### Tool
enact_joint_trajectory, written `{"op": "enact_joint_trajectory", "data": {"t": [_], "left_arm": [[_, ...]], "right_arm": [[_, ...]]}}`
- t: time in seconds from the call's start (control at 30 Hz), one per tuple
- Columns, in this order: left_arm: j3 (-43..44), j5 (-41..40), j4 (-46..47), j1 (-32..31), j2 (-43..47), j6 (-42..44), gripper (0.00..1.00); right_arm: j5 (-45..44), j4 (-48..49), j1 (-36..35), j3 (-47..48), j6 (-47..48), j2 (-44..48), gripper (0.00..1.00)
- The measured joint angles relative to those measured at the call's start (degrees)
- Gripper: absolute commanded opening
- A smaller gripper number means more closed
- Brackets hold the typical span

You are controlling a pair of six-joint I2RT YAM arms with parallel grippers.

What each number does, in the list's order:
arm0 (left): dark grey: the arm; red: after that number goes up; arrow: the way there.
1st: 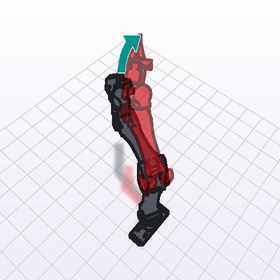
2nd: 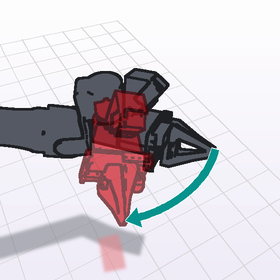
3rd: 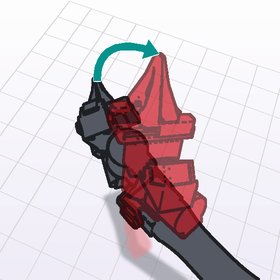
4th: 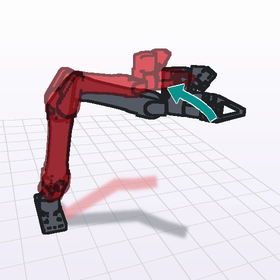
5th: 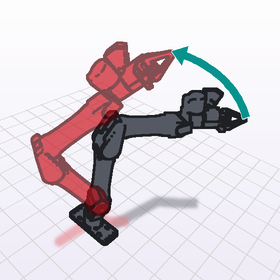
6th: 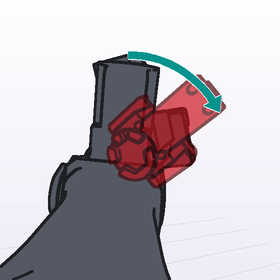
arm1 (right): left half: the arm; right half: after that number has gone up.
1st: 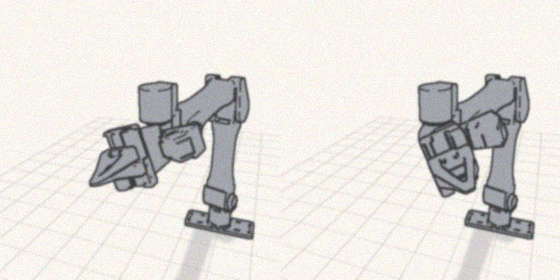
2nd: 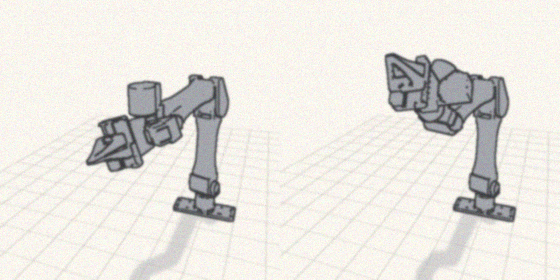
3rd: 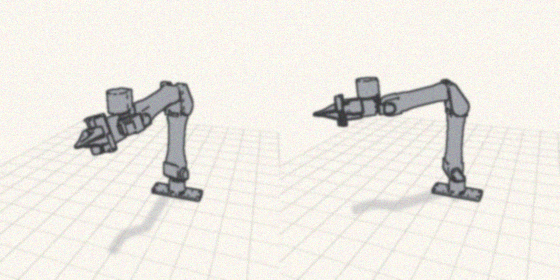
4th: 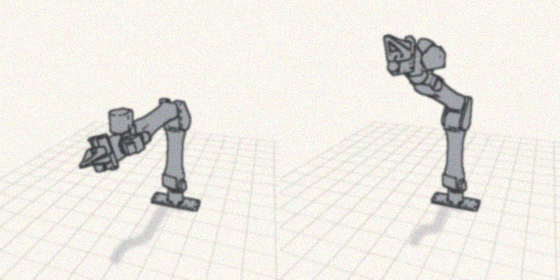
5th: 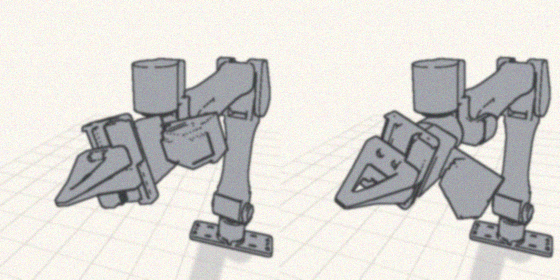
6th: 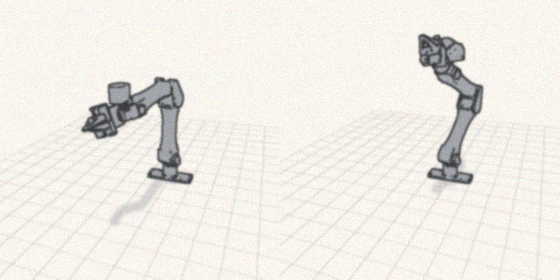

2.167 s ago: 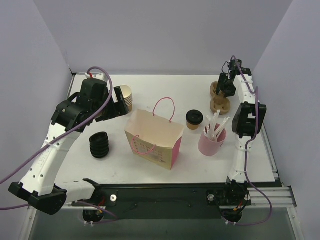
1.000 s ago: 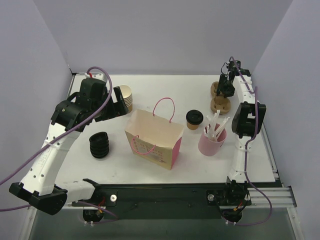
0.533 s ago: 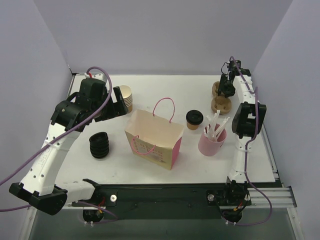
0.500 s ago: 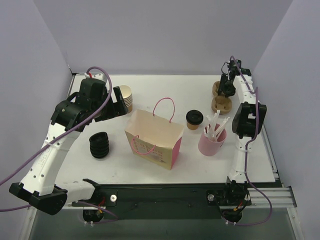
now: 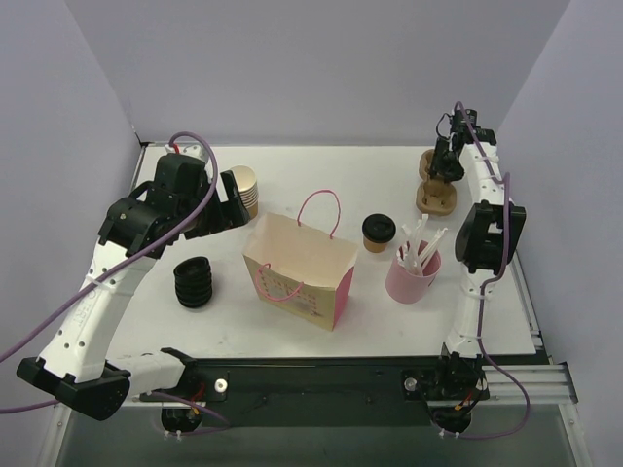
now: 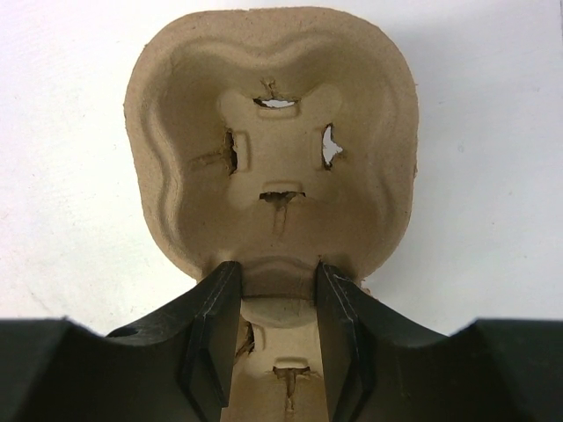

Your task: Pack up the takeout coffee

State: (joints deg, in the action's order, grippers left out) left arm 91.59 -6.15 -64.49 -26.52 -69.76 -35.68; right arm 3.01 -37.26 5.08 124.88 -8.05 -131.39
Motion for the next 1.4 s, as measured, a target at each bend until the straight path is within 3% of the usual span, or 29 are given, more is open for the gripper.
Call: {"op": "enact_joint_trajectory", "data": {"t": [0.1, 0.3, 0.43, 0.6, 0.77, 1.07, 1.2, 1.4], "left_arm": [[0.0, 0.1, 0.0, 0.0, 0.0, 0.1, 0.92], [0.0, 0.2, 0.0, 0.0, 0.0, 0.1, 0.92], [0.0, 0.3, 0.0, 0.0, 0.0, 0.2, 0.92], [0.0, 0.4, 0.0, 0.0, 0.0, 0.1, 0.92], [0.0, 0.4, 0.0, 0.0, 0.0, 0.1, 0.91], [-0.2, 0.5, 0.1, 0.0, 0.0, 0.1, 0.92], [-0.2, 0.5, 0.1, 0.1, 0.0, 0.2, 0.92], [-0.2, 0.6, 0.1, 0.2, 0.0, 0.2, 0.92]], "right_arm": [[0.2, 0.0, 0.5, 0.0, -0.2, 0.0, 0.29], [2.0, -0.1, 1.3, -0.1, -0.9, 0.0, 0.27], [2.2, -0.3, 1.6, -0.7, -1.5, 0.0, 0.34], [2.0, -0.5, 1.6, -1.5, -1.9, 0.0, 0.25], [1.8, -0.7, 1.6, -1.6, -1.8, -0.2, 0.4], [2.4, -0.6, 1.6, -1.6, -1.6, -0.2, 0.31], [2.4, -0.6, 1.6, -1.6, -1.7, -0.2, 0.41], [2.3, -0.6, 1.6, -1.9, -1.7, -0.2, 0.46]]}}
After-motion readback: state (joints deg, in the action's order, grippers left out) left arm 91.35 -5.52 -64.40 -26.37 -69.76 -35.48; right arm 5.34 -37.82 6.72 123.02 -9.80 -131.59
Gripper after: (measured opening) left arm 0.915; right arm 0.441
